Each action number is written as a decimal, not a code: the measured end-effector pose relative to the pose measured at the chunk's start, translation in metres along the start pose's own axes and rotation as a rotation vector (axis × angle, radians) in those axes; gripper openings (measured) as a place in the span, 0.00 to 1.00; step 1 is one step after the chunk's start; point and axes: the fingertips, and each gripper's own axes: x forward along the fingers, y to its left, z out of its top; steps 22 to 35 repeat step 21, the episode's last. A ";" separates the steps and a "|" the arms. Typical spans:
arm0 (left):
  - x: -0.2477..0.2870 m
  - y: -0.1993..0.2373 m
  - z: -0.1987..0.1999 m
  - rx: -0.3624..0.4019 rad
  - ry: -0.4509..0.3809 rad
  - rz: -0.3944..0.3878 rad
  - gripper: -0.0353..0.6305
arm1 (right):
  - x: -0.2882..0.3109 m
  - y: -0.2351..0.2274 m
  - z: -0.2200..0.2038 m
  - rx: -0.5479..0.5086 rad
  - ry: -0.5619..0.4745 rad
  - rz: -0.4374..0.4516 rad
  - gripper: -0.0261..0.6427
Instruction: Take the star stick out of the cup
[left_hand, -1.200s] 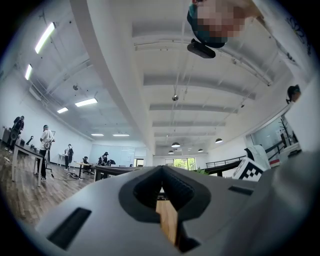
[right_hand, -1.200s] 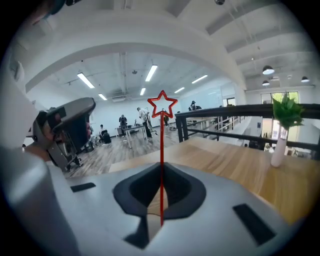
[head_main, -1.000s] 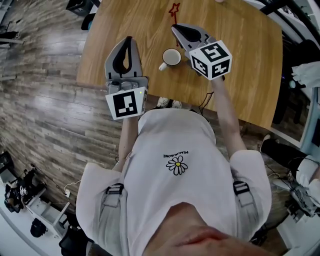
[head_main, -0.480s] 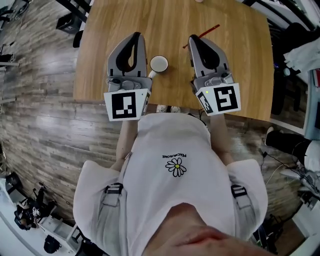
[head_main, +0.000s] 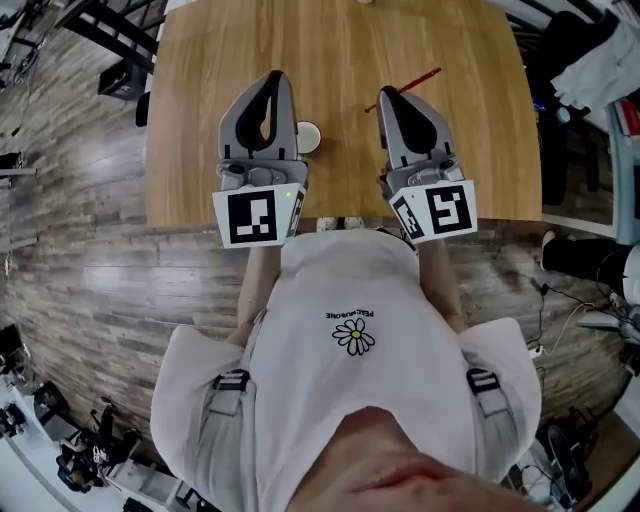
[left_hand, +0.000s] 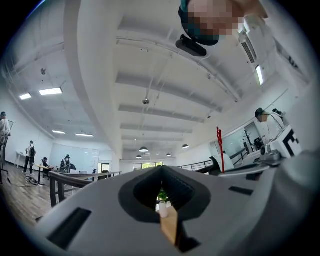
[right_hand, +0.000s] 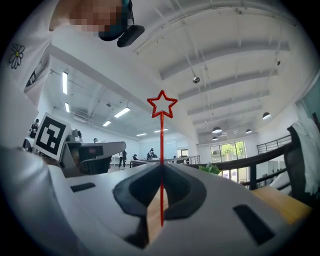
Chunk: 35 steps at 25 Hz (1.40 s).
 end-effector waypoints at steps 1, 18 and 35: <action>0.000 -0.001 -0.001 -0.002 0.001 -0.002 0.08 | -0.001 0.000 0.001 -0.001 -0.002 -0.001 0.06; -0.013 -0.003 0.002 -0.004 -0.006 0.024 0.08 | -0.001 0.012 0.010 -0.051 -0.014 0.059 0.06; -0.015 0.000 -0.001 -0.007 -0.001 0.031 0.08 | -0.001 0.014 0.009 -0.053 -0.011 0.063 0.06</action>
